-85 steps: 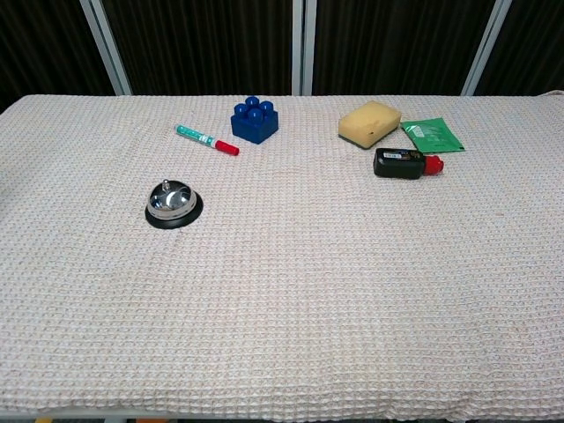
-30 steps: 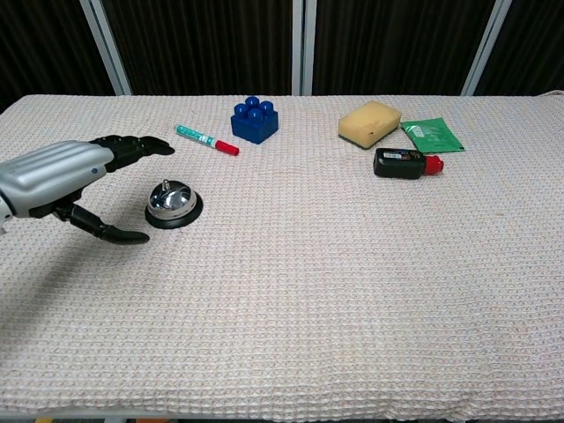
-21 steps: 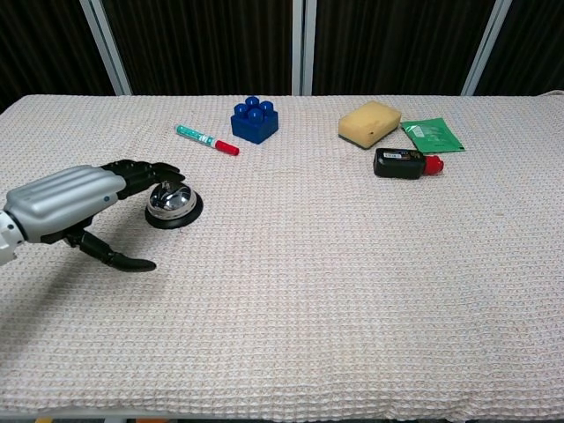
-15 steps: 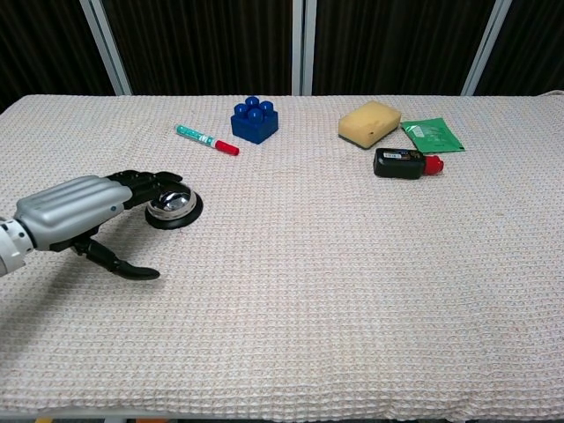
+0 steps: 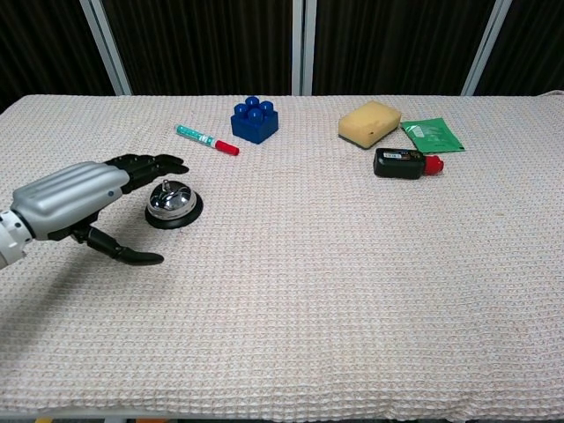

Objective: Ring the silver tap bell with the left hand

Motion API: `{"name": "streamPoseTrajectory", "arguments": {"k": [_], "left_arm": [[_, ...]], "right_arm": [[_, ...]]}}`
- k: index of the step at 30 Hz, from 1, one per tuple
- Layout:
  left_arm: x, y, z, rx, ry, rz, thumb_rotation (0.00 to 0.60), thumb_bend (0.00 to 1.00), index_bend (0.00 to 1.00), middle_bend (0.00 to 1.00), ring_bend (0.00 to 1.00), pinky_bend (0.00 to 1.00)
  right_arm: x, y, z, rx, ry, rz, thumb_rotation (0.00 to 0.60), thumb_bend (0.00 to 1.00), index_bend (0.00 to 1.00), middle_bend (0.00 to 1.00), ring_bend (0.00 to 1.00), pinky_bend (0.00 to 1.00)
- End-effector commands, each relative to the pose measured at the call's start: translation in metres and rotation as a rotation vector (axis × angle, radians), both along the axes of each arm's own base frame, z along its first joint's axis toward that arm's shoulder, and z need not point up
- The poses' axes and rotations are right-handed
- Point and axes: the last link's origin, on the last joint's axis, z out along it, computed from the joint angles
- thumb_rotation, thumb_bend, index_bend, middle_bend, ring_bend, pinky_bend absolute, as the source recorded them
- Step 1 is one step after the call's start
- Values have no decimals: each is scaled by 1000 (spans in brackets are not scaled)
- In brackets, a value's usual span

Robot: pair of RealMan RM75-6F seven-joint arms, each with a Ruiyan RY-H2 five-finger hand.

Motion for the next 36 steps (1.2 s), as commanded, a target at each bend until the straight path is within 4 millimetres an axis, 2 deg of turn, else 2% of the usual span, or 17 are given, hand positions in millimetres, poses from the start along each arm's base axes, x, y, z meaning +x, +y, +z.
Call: {"name": "streamPoseTrajectory", "arguments": {"k": [1,5,12,22,32,36], "left_arm": [[-6,-6,-8,-49,48,10,275,0,0,0,0,0],[-5,-8,-10,-58,58,1,275,0,0,0,0,0],[4,-3,-3,-14,7,-11,275,0,0,0,0,0],[-9,-3,-8,-53,54,36,276,0,0,0,0,0],[4,3,-1,5,7,1,277,0,0,0,0,0],[2,2,-1,-7,16,12,278,0,0,0,0,0]], "right_arm": [[0,0,0,0,-3,-1,600,291,0,0,0,0],[0,0,1,-3,-13,-2,600,291,0,0,0,0],[-1,1,1,-3,-15,-2,600,291,0,0,0,0],[-1,0,-1,6,-8,-8,600,291,0,0,0,0],[-1,0,0,3,-16,-8,600,291,0,0,0,0],[-2,0,-1,7,-13,-10,600,291,0,0,0,0]]}}
